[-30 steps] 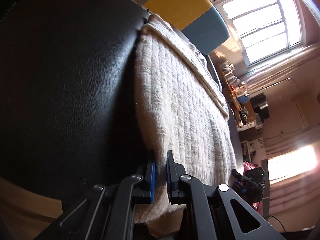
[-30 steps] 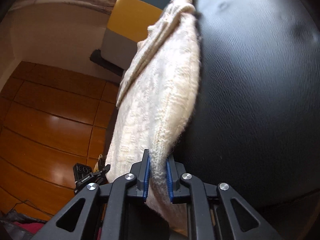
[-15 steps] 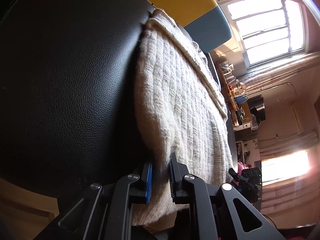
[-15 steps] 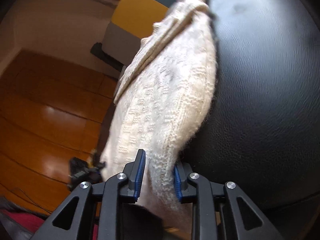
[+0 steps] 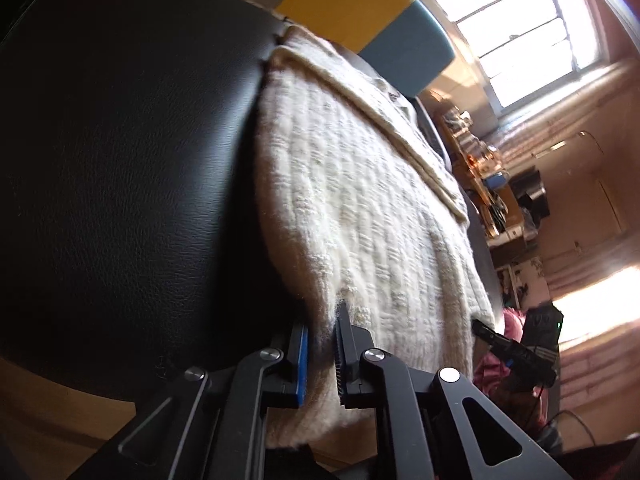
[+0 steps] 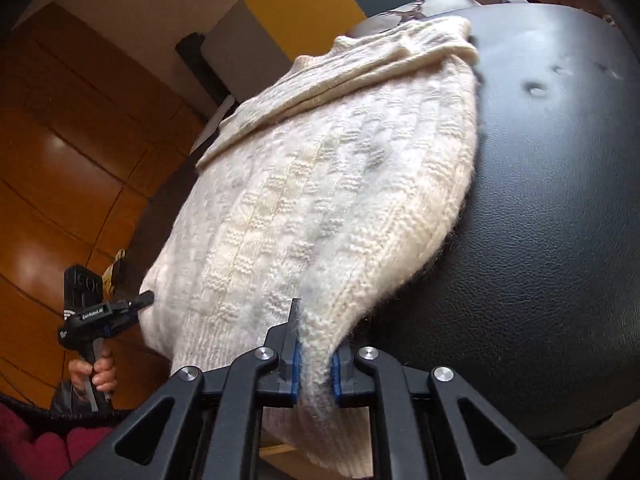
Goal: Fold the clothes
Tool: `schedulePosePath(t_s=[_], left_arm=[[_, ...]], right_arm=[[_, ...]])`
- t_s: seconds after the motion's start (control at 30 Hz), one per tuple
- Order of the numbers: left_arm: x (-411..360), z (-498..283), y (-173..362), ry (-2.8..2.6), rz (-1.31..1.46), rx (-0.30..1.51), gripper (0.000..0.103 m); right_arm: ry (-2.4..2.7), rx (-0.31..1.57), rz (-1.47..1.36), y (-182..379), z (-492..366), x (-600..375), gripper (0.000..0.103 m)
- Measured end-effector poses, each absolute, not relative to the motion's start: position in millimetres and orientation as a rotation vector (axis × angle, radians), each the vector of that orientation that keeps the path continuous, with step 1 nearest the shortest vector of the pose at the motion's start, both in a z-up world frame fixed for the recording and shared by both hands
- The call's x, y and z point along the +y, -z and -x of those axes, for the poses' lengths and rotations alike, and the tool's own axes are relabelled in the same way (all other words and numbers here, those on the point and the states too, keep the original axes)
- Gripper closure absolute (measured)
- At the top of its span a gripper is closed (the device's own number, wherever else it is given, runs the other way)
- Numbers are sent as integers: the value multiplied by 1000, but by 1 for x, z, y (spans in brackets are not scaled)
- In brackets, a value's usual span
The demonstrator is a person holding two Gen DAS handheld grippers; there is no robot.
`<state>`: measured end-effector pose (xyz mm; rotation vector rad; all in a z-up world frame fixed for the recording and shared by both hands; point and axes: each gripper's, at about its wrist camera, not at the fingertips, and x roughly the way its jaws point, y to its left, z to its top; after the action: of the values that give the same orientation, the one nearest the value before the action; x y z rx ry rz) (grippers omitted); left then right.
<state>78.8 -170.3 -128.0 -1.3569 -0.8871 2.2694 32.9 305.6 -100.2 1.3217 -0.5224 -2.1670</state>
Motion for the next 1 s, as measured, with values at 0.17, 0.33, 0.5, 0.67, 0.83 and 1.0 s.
schedulePosePath(t_s=[0.17, 0.33, 0.5, 0.67, 0.83, 1.0], left_arm=[[-179, -72, 109, -2167, 1221, -1022, 94], [-190, -44, 70, -2111, 1041, -1099, 94], [-199, 4, 47, -2079, 932, -1165, 94], [-204, 86, 68, -2102, 1010, -1239, 94], [-208, 168, 88, -2122, 1090, -1314, 94], [-212, 247, 108, -2134, 1170, -1389, 93]], right_arm=[[2084, -544, -1241, 84, -38, 304, 94], [2073, -643, -1121, 56, -24, 323, 94], [2060, -749, -1032, 27, 17, 323, 94], [2080, -834, -992, 11, 81, 330, 94], [2119, -983, -1039, 29, 174, 342, 94], [2065, -1212, -1264, 93, 249, 352, 86]])
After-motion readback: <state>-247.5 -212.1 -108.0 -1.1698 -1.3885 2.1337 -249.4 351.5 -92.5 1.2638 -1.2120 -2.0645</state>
